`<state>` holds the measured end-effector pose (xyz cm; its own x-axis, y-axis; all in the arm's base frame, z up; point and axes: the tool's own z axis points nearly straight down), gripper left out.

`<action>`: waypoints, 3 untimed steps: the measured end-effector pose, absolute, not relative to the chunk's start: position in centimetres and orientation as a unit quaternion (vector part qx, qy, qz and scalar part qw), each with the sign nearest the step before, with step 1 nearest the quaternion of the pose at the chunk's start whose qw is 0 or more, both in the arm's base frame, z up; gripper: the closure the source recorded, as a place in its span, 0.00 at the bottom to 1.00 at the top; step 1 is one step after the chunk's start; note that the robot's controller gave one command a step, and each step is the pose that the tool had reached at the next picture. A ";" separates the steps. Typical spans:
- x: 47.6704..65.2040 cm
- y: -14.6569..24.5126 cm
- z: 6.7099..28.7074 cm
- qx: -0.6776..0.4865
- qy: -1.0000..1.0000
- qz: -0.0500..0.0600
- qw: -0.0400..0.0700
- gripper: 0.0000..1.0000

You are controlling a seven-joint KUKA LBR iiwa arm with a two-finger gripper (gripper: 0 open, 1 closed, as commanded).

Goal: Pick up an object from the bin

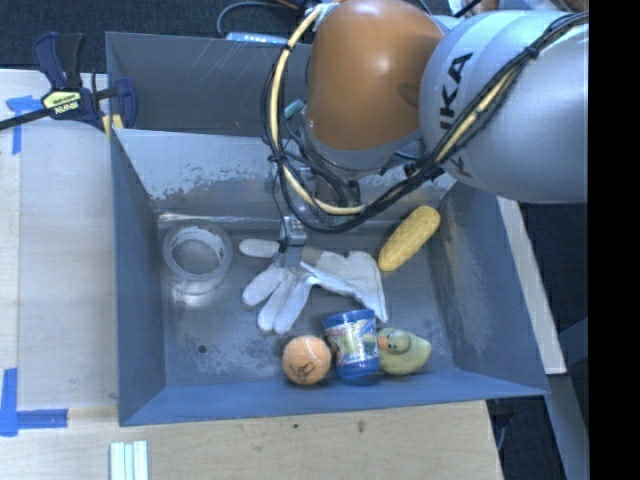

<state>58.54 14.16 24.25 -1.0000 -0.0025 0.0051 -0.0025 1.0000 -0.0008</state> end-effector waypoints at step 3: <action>56.9 11.3 17.2 0.177 -0.984 0.000 -0.001 0.00</action>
Offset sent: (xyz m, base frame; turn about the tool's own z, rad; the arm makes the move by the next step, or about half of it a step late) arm -0.0052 -0.0397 -0.1725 -0.2880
